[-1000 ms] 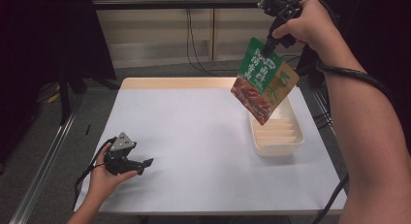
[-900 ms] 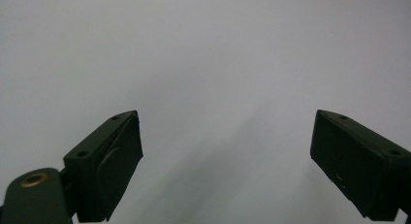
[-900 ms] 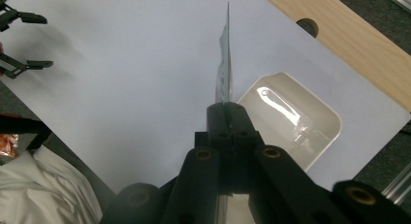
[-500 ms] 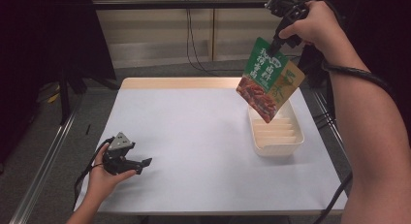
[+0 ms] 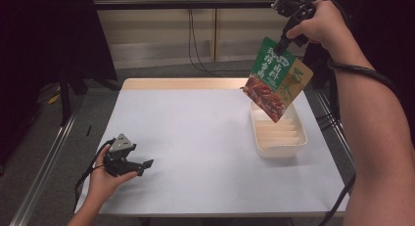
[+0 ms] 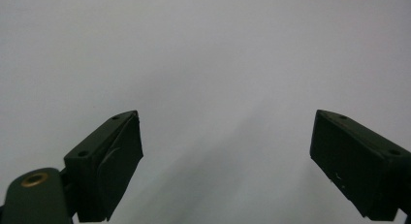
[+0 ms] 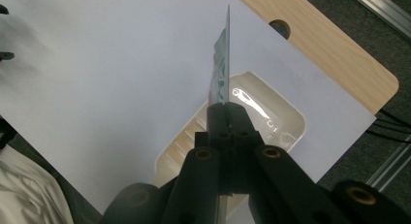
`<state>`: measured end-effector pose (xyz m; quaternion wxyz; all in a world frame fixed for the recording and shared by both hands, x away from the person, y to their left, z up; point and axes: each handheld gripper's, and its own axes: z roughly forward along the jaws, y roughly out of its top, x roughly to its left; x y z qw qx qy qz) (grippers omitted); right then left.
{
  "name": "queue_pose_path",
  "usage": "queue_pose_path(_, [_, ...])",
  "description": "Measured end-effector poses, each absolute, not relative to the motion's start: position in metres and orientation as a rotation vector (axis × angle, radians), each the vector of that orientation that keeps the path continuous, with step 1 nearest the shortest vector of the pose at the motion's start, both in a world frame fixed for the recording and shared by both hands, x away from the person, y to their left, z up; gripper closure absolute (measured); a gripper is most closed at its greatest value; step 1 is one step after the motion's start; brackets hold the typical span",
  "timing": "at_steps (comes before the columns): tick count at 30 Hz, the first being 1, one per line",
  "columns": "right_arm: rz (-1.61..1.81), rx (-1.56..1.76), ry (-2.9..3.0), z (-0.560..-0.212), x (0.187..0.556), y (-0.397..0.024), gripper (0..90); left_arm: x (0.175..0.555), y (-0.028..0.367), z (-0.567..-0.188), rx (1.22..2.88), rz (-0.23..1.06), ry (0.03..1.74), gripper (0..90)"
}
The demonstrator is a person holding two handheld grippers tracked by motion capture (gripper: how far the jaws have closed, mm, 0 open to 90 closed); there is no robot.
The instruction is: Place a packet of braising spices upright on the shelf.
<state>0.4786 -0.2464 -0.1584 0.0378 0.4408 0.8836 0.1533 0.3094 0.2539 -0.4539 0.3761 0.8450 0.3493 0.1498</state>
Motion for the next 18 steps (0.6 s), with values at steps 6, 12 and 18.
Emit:
queue_pose_path(6, [0.475,1.337,2.715,-0.161,0.482,-0.252,90.0,0.31,0.254,-0.454,2.166,0.386,0.889,11.4])
queue_pose_path(12, [0.457,1.322,2.717,-0.162,0.486,-0.258,90.0,0.311,0.254,-0.454,2.164,0.38,0.895,11.4])
queue_pose_path(18, [0.458,1.306,2.724,-0.166,0.488,-0.266,90.0,0.311,0.253,-0.455,2.159,0.382,0.907,11.4])
